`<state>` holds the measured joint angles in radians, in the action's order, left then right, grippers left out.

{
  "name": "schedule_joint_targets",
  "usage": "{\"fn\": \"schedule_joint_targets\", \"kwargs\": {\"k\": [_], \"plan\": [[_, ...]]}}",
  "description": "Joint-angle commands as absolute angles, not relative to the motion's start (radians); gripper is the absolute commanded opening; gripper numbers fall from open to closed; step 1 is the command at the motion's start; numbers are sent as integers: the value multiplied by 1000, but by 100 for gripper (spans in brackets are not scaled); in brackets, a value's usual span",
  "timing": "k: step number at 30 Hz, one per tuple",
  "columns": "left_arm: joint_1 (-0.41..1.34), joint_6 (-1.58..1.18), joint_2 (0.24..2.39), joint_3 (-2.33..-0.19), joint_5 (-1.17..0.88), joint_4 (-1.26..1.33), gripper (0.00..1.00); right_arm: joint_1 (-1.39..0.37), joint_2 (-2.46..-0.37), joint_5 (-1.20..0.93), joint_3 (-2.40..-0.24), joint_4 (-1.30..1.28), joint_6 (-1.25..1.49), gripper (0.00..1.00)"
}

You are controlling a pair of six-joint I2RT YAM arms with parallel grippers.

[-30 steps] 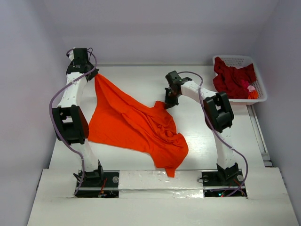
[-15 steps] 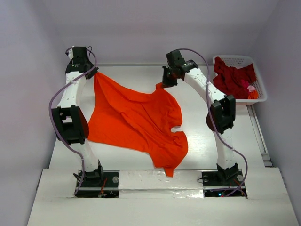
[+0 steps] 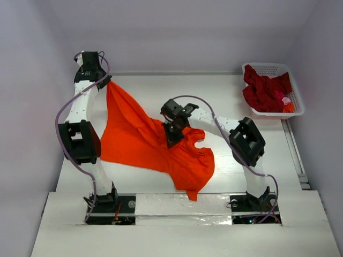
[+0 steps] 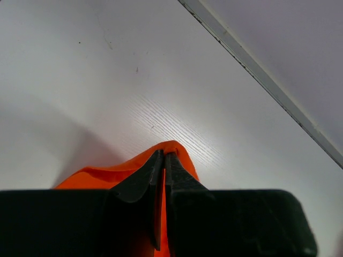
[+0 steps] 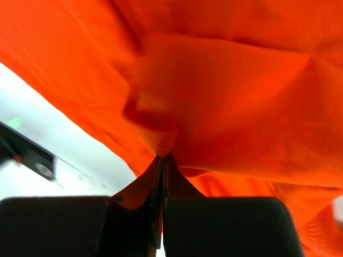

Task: Fold and stack the t-shirts
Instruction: Flatten the tshirt out

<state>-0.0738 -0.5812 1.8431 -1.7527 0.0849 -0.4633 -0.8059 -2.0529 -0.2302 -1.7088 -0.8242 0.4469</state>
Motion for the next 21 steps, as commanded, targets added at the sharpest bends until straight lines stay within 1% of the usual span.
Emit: {"fn": "schedule_joint_targets", "kwargs": {"k": [1, 2, 3, 4, 5, 6, 8, 9, 11, 13, 15, 18, 21], "plan": [[-80, -568, 1829, -1805, 104, -454, 0, -807, -1982, -310, -1611, -753, 466, 0], [-80, -568, 1829, -1807, 104, -454, 0, -807, -1982, -314, -1580, -752, 459, 0], [-80, -568, 1830, -1810, 106, -456, 0, -807, -1979, -319, -1568, -749, 454, 4], [-80, -568, 1830, -1810, 104, -456, 0, -807, -1977, -318, -1559, -749, 453, 15], [-80, -568, 1830, -1810, 106, -456, 0, -807, -1964, -302, -1554, -750, 449, 38], [-80, -568, 1830, -1812, 104, -456, 0, -807, -1956, -289, -1557, -752, 451, 48], [-80, -568, 1832, -1813, 104, -456, 0, -807, -1942, -244, -1581, -762, 454, 66], [-80, -568, 1832, -1813, 104, -456, 0, -807, -1944, -233, -1597, -770, 454, 68], [-80, -569, 1833, -1813, 103, -456, 0, -807, -1950, -215, -1660, -796, 459, 69], [-80, -568, 1835, -1813, 103, -456, 0, -807, -1962, -219, -1722, -821, 460, 67], [-80, -569, 1836, -1813, 101, -457, 0, -807, -1967, -222, -1761, -833, 468, 62], [-80, -569, 1838, -1810, 103, -456, 0, -807, -1976, -204, -1839, -856, 469, 60], [-80, -574, 1838, -1812, 100, -453, 0, -807, -2009, -178, -1879, -857, 457, 60]]}}
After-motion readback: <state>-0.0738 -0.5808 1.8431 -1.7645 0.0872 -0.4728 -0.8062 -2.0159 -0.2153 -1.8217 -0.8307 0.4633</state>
